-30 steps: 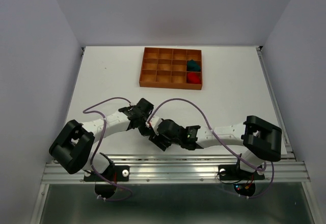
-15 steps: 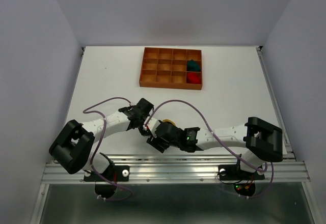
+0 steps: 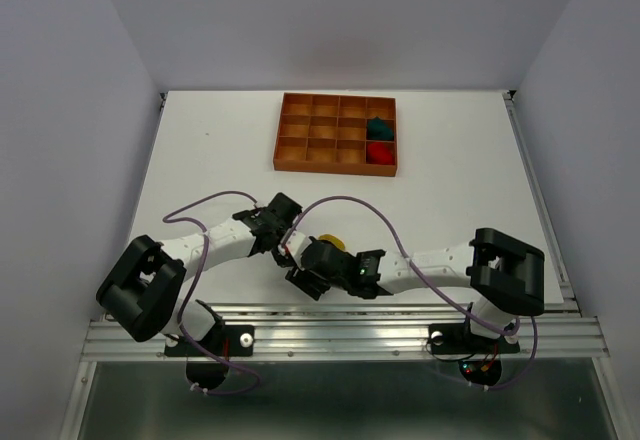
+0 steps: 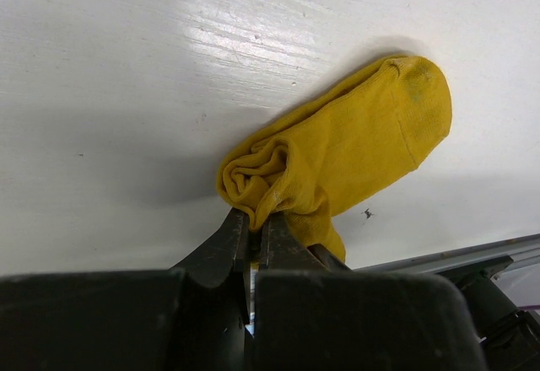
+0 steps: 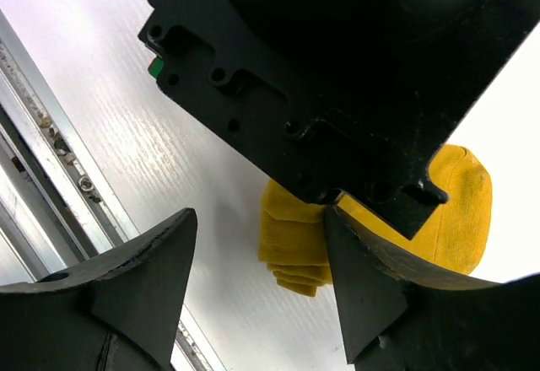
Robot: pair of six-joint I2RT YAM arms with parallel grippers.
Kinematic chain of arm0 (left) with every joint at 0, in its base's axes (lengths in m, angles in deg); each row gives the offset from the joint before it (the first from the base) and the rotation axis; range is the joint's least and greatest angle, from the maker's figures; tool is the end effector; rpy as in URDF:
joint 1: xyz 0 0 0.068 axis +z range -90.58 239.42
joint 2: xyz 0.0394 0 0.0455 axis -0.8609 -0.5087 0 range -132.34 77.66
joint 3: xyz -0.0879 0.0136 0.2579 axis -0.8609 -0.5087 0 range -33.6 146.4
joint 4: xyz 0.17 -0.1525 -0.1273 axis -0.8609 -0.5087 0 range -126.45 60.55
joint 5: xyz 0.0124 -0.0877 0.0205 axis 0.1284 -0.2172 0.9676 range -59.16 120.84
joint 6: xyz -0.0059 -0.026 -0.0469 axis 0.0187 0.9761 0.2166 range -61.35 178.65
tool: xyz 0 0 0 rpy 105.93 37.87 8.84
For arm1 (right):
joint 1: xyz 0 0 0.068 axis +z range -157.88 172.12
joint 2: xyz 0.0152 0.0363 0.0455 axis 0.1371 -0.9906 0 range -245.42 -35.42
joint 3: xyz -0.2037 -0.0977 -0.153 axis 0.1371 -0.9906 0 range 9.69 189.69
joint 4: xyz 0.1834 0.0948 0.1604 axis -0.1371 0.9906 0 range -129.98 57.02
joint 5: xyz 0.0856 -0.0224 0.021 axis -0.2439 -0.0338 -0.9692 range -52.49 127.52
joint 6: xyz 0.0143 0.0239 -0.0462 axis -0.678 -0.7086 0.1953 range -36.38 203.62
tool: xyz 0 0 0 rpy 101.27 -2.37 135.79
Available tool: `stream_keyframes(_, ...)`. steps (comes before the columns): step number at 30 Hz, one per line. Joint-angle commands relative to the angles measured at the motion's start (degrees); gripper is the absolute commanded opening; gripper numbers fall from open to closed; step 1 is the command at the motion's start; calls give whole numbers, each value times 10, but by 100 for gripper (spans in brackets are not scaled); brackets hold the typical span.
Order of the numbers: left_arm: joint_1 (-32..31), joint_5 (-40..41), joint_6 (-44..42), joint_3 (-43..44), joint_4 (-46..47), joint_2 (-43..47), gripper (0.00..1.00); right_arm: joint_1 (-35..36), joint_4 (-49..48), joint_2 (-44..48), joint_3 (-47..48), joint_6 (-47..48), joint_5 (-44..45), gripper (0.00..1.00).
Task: Roll the socks
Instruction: Roll the sock at the center of the board.
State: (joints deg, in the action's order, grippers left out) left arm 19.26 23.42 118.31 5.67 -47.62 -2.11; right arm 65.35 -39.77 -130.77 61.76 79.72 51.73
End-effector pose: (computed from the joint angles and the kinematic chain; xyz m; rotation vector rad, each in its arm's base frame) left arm 0.1921 -0.1682 0.1664 -0.4237 2.7666 -0.7172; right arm 0.1075 0.3258 0.1773 -1.2232 1.9884 0.3973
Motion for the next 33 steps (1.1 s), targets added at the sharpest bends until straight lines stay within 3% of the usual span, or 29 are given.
stream_keyframes(1, -8, 17, -12, -6, -46, -11, 0, 6, 37, -16, 11, -19, 22, 67)
stream_keyframes(9, -6, 13, -21, 5, -49, -16, 0, 6, 119, -51, 8, -61, 84, 65)
stream_keyframes(19, -3, 7, -36, 39, -66, -36, 0, 6, 134, -98, 7, -88, 86, 45)
stream_keyframes(20, -3, 9, -36, 41, -69, -36, 1, 6, 135, -102, 10, -88, 89, 38)
stream_keyframes(22, -1, 11, -36, 44, -75, -32, 8, 6, 135, -105, 10, -93, 92, 31)
stream_keyframes(26, 3, 5, -36, 44, -74, -16, 20, 6, 134, -99, 8, -102, 114, 3)
stream_keyframes(29, 6, 6, -36, 45, -78, -5, 32, -6, 125, -96, 12, -119, 82, 1)
stream_keyframes(33, 18, 24, -35, 45, -92, 31, 47, -55, 92, -82, -2, -153, -52, 1)
